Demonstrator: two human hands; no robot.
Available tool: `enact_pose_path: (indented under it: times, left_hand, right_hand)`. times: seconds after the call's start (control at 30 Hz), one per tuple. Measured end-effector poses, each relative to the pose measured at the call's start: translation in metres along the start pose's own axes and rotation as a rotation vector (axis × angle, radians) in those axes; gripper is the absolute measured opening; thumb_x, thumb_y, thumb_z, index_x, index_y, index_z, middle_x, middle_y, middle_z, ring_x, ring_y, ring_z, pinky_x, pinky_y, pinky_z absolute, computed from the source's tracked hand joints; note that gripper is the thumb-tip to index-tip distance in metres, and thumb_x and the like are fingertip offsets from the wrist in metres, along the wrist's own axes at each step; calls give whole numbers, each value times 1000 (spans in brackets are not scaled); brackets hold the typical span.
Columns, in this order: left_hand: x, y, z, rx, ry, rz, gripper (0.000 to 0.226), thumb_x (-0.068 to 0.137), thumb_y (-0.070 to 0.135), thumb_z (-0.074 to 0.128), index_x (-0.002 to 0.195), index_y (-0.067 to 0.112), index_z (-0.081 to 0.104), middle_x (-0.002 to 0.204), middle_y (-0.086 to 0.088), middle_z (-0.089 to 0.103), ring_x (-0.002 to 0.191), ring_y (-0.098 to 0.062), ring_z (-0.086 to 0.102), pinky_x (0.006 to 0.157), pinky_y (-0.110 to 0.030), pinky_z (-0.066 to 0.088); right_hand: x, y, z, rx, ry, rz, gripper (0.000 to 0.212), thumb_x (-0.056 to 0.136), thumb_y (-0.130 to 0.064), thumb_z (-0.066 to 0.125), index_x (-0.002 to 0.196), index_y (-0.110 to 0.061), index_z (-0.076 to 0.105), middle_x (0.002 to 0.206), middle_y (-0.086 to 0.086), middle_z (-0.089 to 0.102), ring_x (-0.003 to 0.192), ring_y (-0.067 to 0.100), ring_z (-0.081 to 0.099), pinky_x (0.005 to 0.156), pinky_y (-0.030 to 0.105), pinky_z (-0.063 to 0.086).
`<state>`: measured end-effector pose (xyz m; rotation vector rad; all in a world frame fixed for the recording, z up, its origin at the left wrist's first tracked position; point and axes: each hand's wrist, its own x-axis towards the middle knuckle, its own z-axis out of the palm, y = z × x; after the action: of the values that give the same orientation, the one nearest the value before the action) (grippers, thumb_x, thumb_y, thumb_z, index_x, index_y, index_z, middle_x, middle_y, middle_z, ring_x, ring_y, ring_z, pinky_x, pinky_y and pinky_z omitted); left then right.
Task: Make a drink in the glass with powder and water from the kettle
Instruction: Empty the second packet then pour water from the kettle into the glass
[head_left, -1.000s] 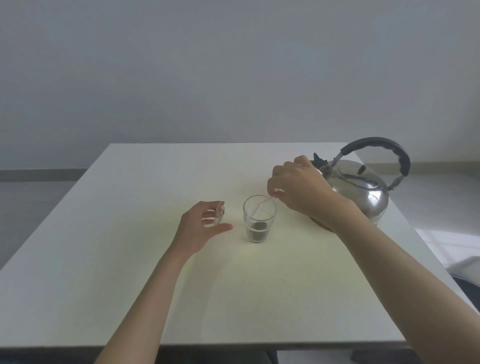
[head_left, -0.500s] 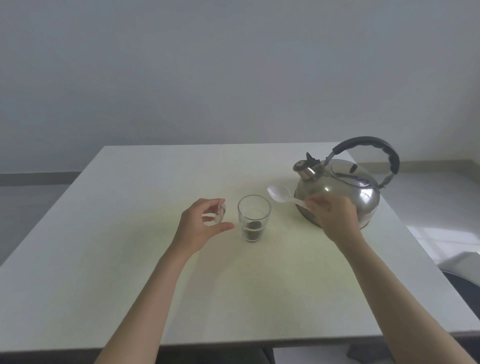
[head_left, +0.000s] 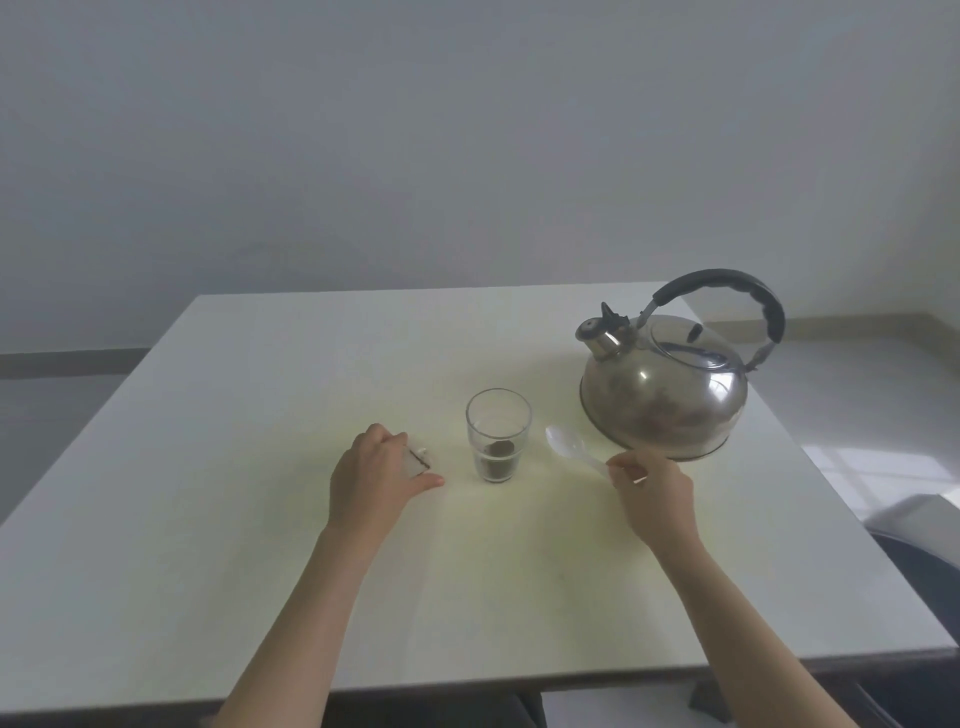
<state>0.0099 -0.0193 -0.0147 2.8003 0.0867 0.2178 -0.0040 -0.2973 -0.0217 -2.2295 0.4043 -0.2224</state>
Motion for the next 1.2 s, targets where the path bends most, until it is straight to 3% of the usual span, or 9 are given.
enact_pose_path:
  times: [0.2,0.37,0.57,0.73,0.87,1.0,1.07,1.2]
  left_hand:
    - [-7,-2,4,-183,86,-81,49,63,54,75,96,18,65,96,-2,55,90,-23,58,64,-32,44]
    - [-14,7,0,-338,148,-114,56,62,49,78,106,18,61,100,1,55,93,-21,57,71,-34,48]
    - [-15,24,-19,-457,264,-99,56,61,46,80,104,19,56,98,6,53,84,-16,54,67,-27,41]
    - [-16,36,-30,-479,306,-94,56,62,44,80,105,18,54,98,6,52,86,-17,54,66,-27,40]
    - [-18,43,-37,-451,349,-86,57,63,46,79,106,18,53,100,4,53,89,-17,53,66,-26,38]
    - [-17,52,-46,-429,388,-54,54,68,51,71,104,17,51,101,3,54,88,-17,54,65,-26,41]
    - [-16,56,-49,-451,401,-57,53,68,52,65,103,16,51,102,3,55,89,-17,54,65,-26,42]
    - [-13,59,-53,-486,421,-34,55,66,53,59,103,13,51,102,0,57,90,-19,55,64,-28,43]
  right_hand:
    - [-6,1,8,-89,25,-27,16,87,-12,53,90,-12,68,85,0,63,79,21,55,64,28,38]
    - [-8,7,17,-165,84,-111,14,86,-11,53,89,-10,67,92,6,62,83,24,53,65,31,37]
    - [-8,14,24,-283,174,-186,11,82,-7,57,81,-8,67,83,11,64,80,31,49,66,35,32]
    - [-12,7,19,-221,233,-211,12,82,-14,62,93,-9,68,96,14,63,92,35,54,73,34,31]
    - [-25,-63,6,22,347,-445,25,82,-36,54,90,-19,70,86,2,64,87,24,55,74,27,22]
    - [-38,-144,13,-98,124,-653,31,77,-51,58,89,-26,71,78,-10,58,80,11,44,68,27,14]
    - [-38,-161,23,-182,-6,-633,28,78,-52,60,89,-29,71,80,-13,55,84,12,43,69,29,13]
    - [-34,-165,33,-147,-113,-528,16,79,-38,60,84,-28,72,80,-8,64,91,18,49,71,32,17]
